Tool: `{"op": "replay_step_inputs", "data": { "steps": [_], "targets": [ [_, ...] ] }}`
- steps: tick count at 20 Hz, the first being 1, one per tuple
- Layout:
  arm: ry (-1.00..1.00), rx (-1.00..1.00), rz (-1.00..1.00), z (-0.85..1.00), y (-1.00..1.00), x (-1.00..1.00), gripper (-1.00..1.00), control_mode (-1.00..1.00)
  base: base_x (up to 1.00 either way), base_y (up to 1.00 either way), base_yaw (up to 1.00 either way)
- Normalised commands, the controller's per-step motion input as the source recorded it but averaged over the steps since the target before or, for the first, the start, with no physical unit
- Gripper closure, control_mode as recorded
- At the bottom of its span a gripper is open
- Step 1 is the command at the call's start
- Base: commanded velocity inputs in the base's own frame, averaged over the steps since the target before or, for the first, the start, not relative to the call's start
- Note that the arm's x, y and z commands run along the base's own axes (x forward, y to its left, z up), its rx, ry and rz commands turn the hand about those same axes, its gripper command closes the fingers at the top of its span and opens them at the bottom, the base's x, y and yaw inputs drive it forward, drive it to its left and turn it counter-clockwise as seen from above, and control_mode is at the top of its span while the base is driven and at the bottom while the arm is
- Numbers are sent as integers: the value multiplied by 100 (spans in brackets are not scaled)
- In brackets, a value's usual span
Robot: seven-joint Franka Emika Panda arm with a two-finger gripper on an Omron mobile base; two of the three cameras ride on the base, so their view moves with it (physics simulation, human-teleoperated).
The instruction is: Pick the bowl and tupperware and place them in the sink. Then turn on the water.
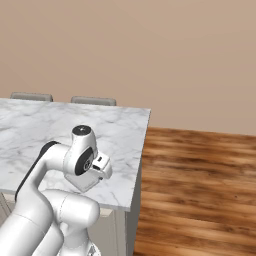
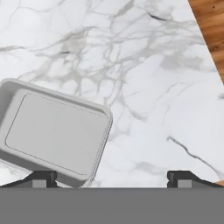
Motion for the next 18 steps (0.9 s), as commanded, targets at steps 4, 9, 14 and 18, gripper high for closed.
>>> {"op": "replay_step_inputs", "data": {
  "steps": [4, 9, 14, 18],
  "targets": [
    [0, -2, -5, -25, 4, 0, -100, -100, 0, 0, 0],
    [0, -4, -5, -25, 7, 0, -100, -100, 0, 0, 0],
    [0, -5, -4, -23, 12, 0, -100, -100, 0, 0, 0],
    [0, -3, -2, -19, 10, 5, -100, -100, 0, 0, 0]
  ]
}}
